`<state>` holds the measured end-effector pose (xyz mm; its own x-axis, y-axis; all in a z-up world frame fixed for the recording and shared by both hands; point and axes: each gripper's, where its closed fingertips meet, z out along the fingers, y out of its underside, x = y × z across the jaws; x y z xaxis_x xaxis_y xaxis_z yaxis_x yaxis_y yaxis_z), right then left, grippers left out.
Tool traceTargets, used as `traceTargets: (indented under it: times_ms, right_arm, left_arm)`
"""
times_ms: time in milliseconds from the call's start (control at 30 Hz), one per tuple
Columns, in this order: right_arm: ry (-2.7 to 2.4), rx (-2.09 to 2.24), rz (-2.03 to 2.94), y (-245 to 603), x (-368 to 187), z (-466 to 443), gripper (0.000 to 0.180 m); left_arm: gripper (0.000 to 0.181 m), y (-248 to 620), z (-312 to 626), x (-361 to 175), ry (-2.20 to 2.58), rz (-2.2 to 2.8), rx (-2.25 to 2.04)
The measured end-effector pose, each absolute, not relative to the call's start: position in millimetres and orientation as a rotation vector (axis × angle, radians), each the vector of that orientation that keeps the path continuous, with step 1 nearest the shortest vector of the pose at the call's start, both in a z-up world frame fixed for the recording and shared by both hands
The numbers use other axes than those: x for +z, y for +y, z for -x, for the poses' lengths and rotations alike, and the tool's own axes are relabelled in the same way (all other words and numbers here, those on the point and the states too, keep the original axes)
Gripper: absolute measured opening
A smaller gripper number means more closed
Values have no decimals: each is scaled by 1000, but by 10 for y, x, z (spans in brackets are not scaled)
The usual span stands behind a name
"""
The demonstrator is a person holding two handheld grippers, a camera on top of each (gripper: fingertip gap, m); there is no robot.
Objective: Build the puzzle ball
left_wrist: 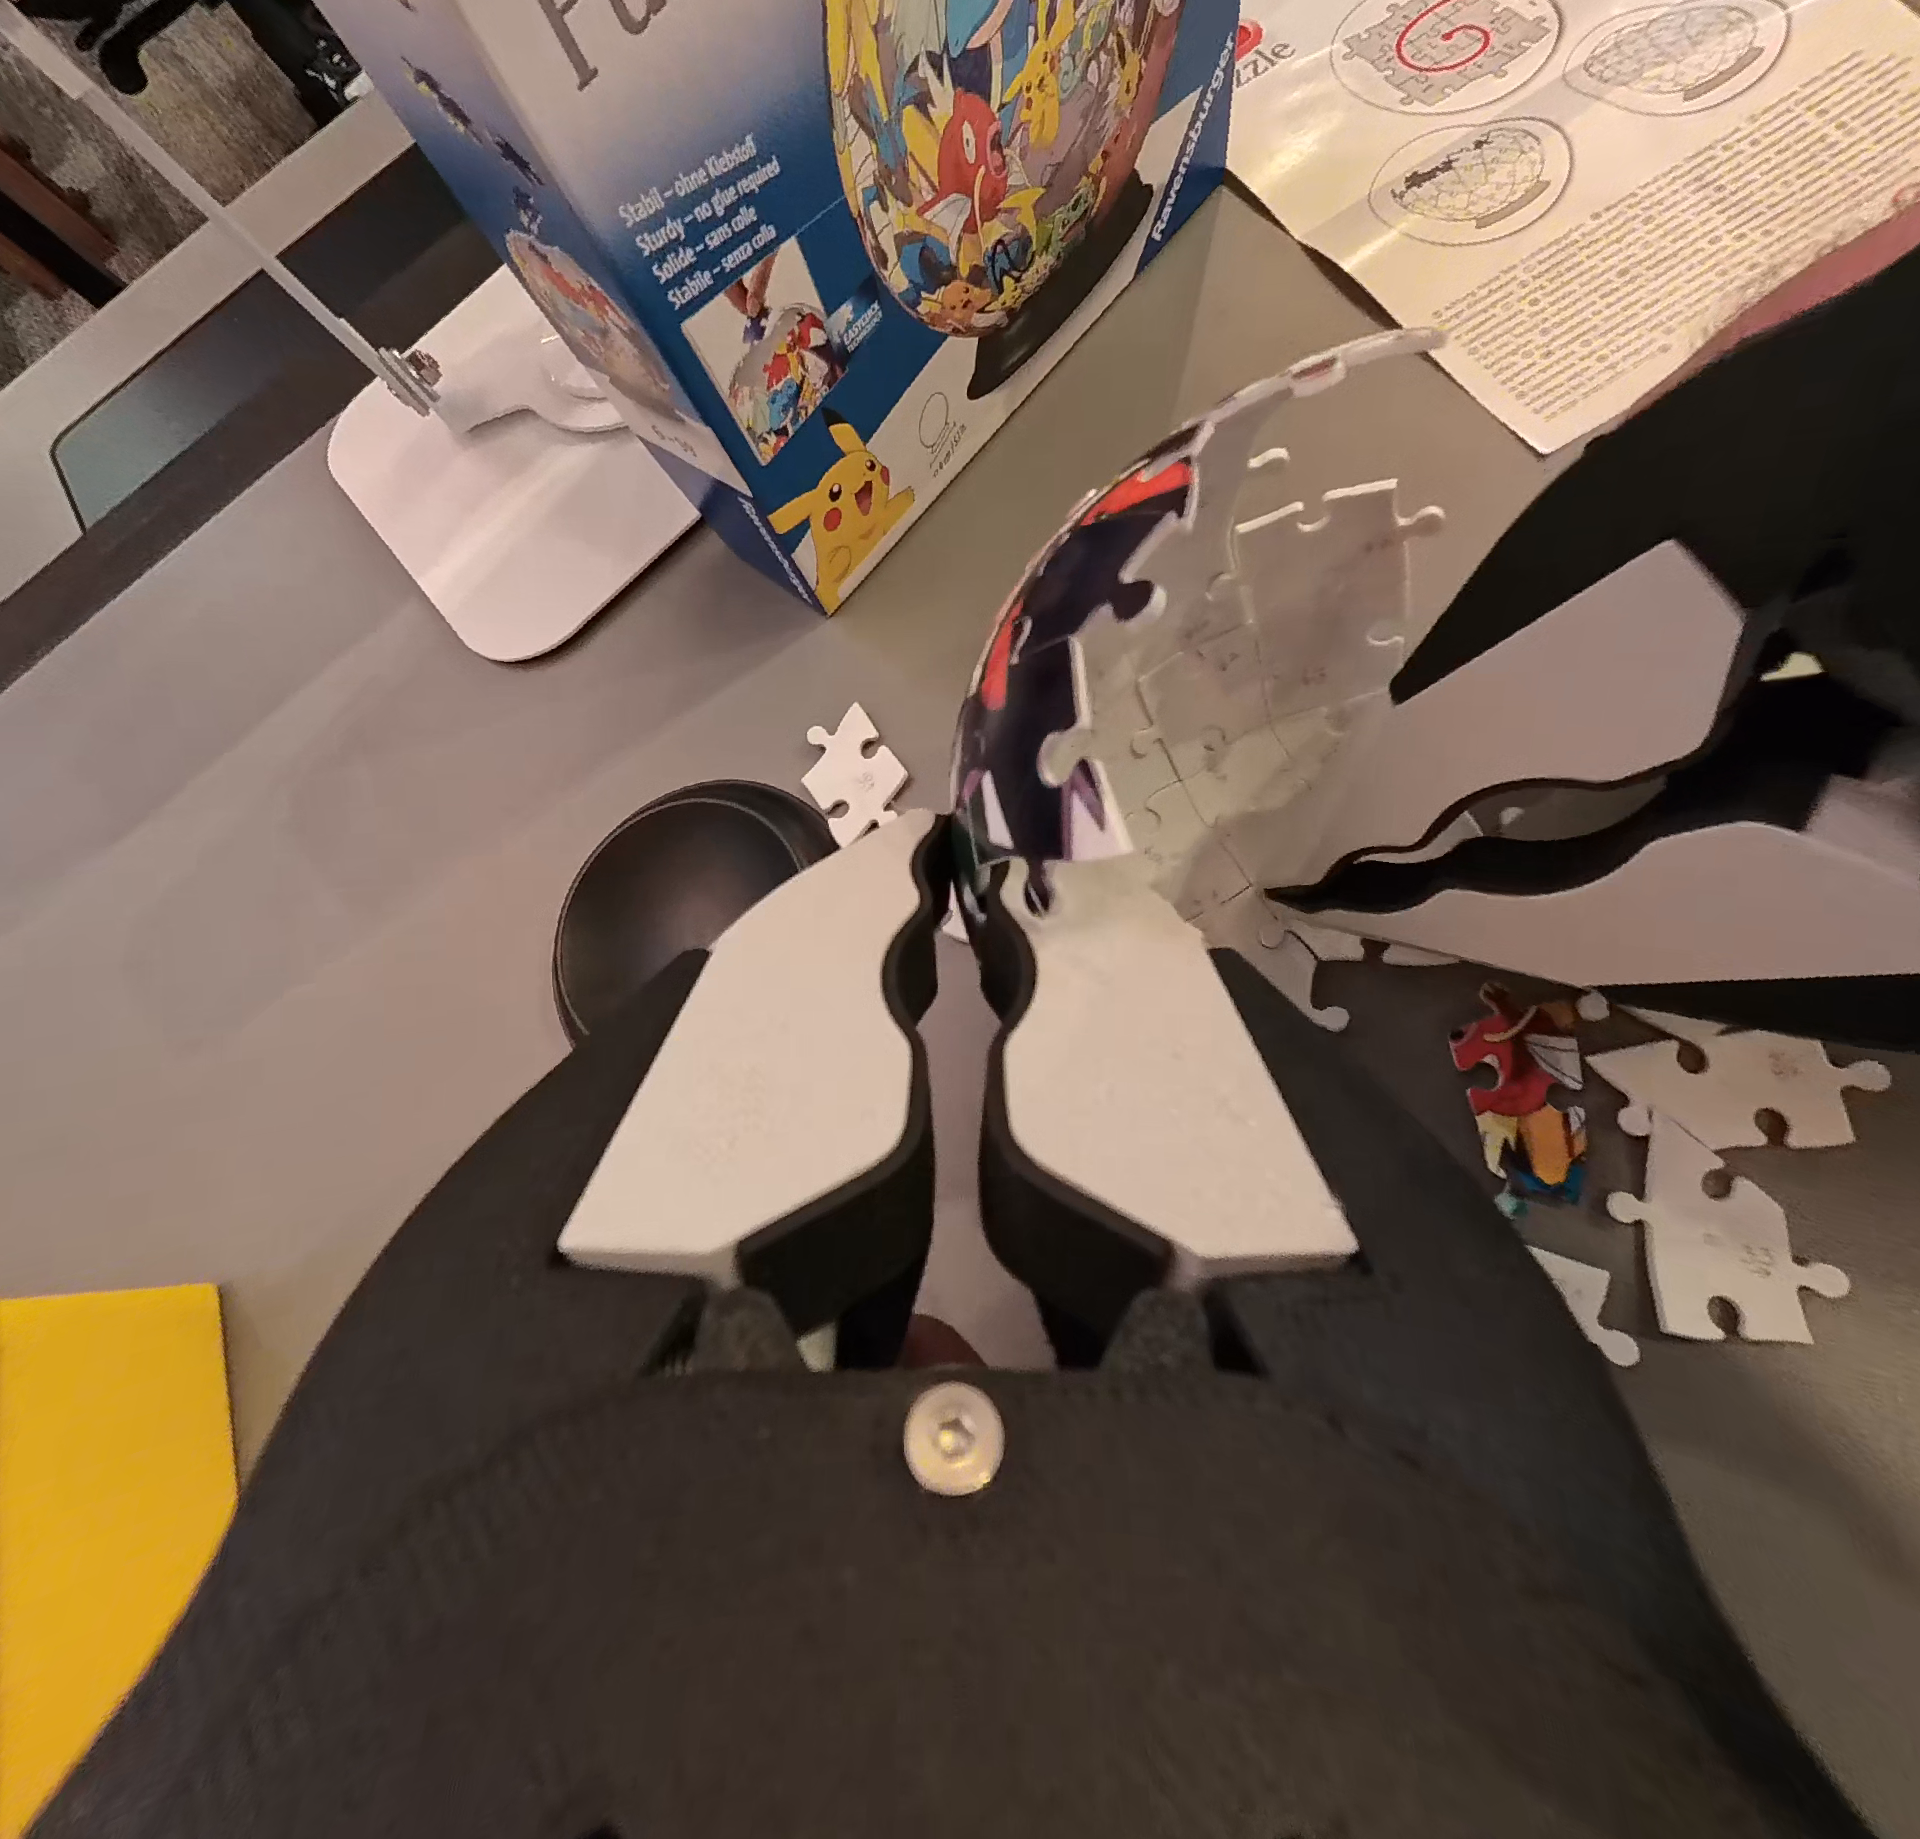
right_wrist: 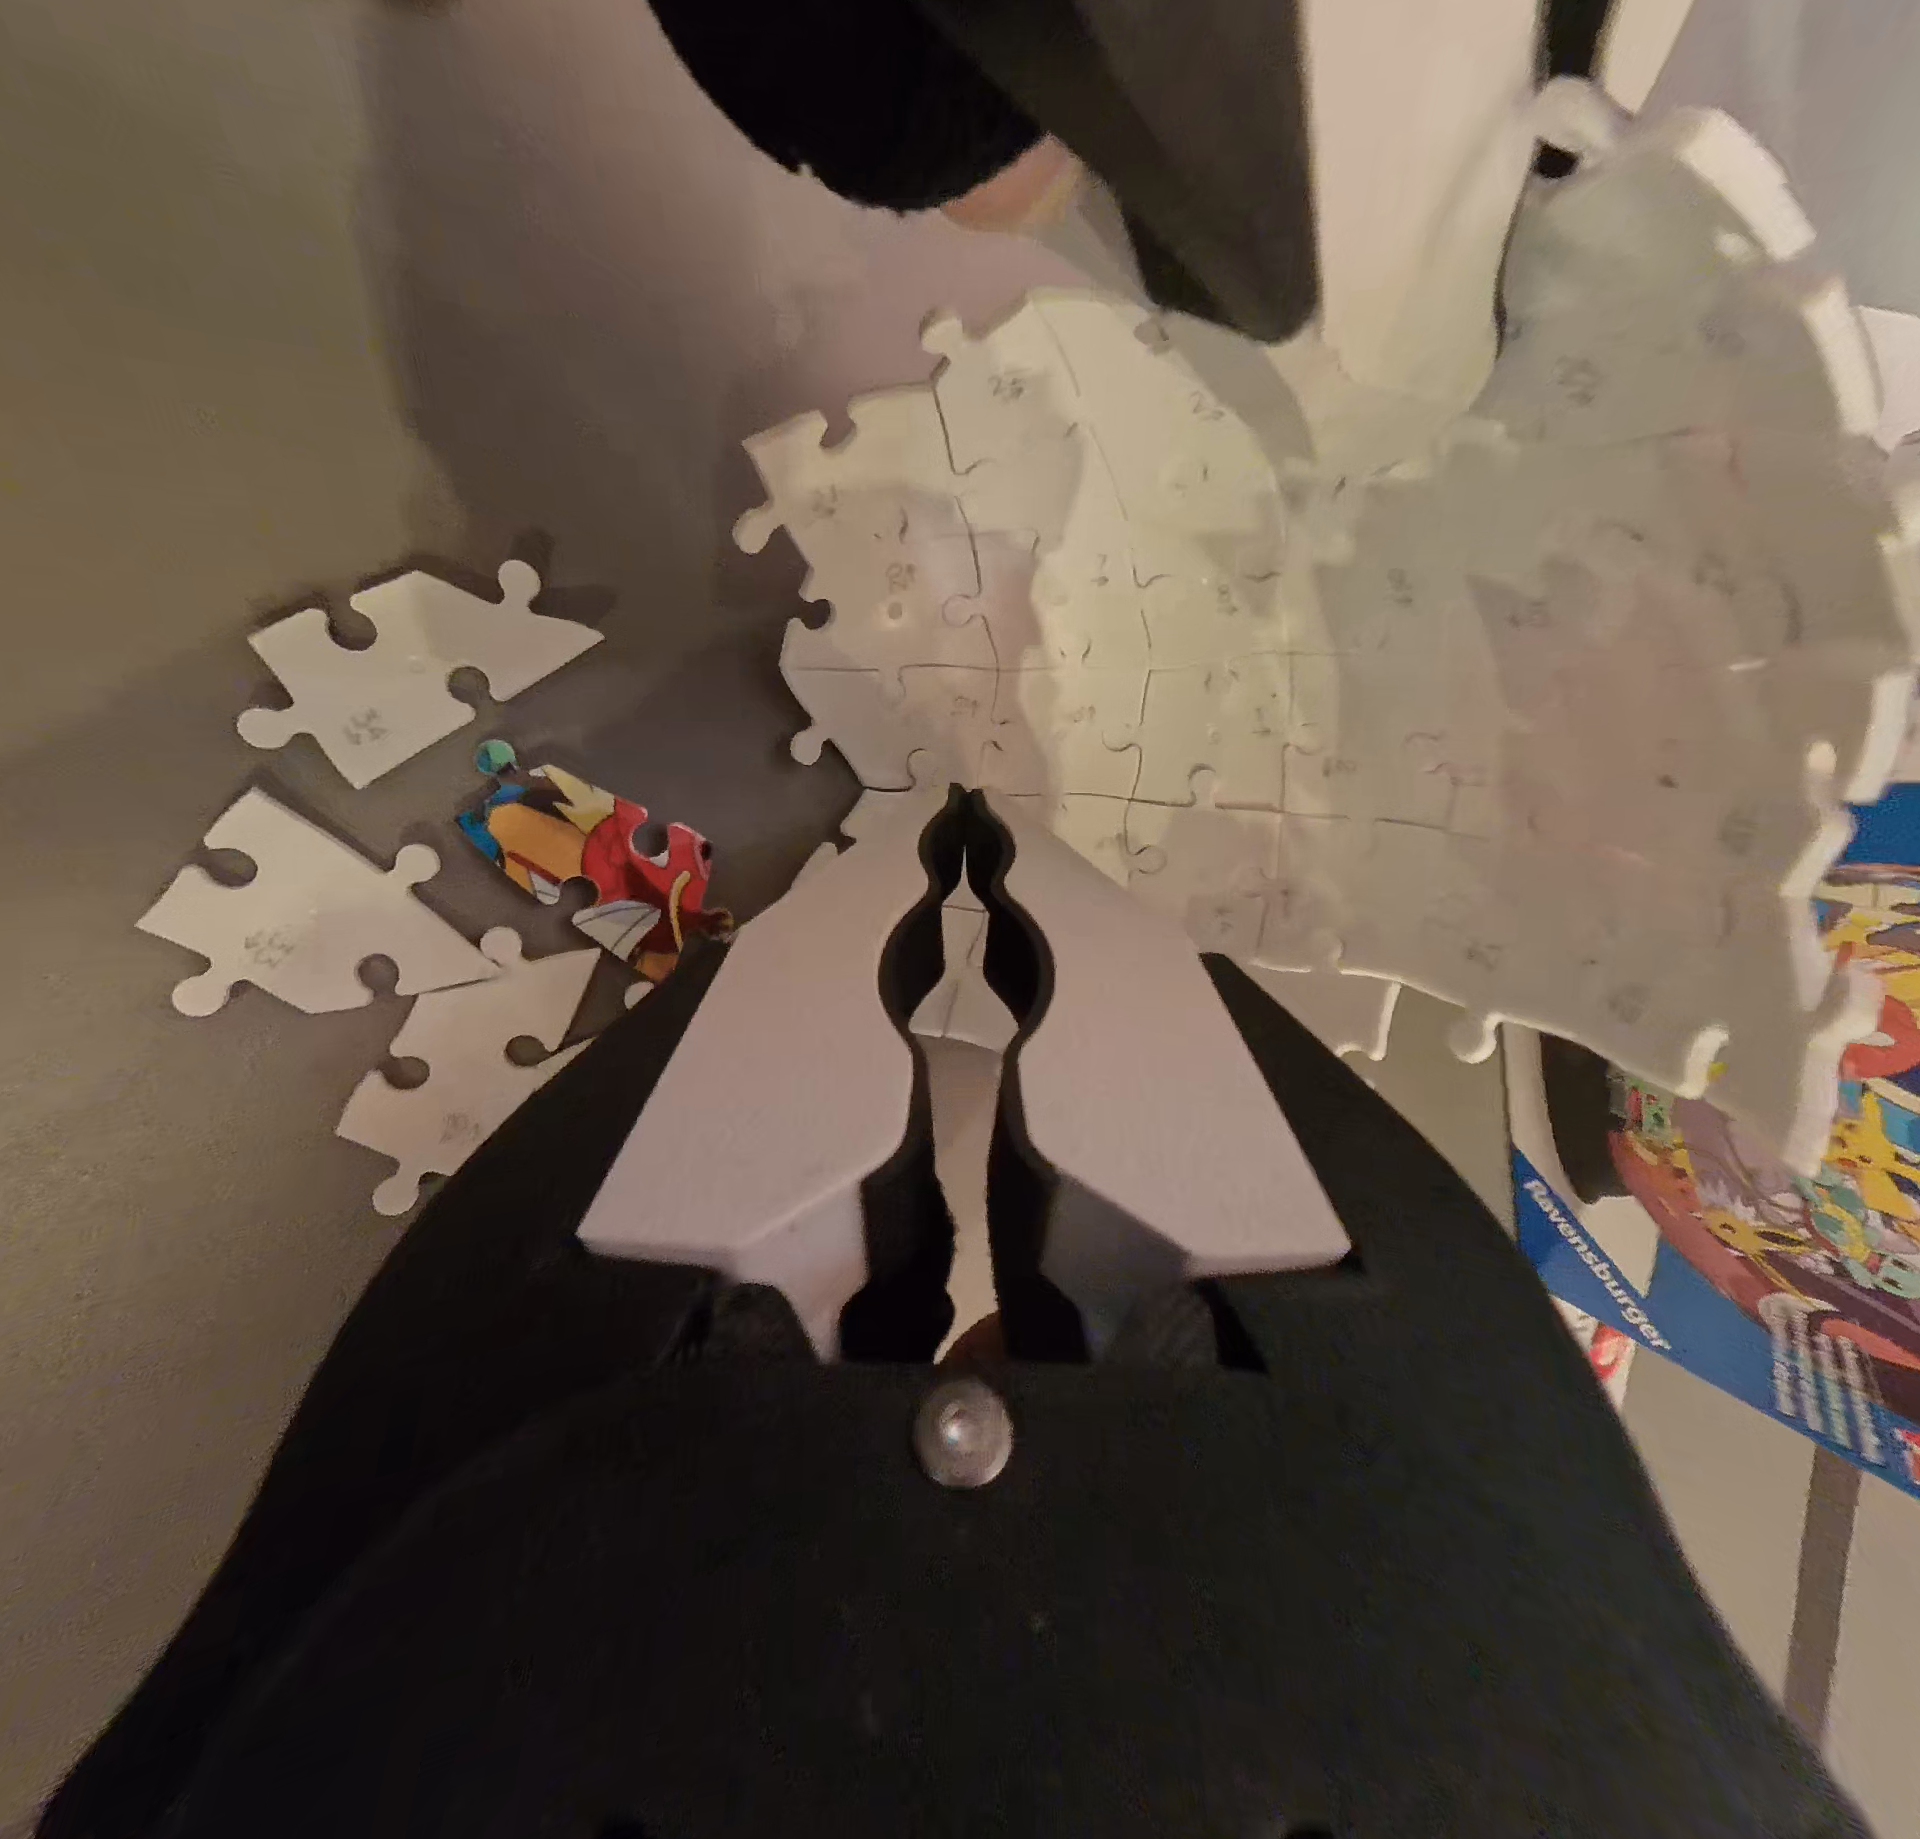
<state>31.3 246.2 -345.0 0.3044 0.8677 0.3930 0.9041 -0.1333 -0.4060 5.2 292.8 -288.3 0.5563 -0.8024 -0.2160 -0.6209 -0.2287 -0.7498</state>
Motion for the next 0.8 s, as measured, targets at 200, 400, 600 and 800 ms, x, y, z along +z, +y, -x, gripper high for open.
traceTargets:
  times_ms: [200, 400, 600, 800]
  right_arm:
    - [-1628, -166, 1978, 2460, -3447, -325, 0]
    - [-1536, 1, 1966, 2437, -3334, -247, 0]
    - [-1574, -14, 2013, 2421, -3455, -253, 0]
    - [-1477, 56, 2055, 2438, -3374, -281, 0]
  left_arm:
    - [3, 2936, -83, -2874, 1152, 1947, -273]
    - [3, 2946, -79, -2870, 1143, 1948, -264]
    - [2, 2944, -81, -2863, 1141, 1946, -270]
    - [3, 2952, -73, -2869, 1140, 1947, -260]
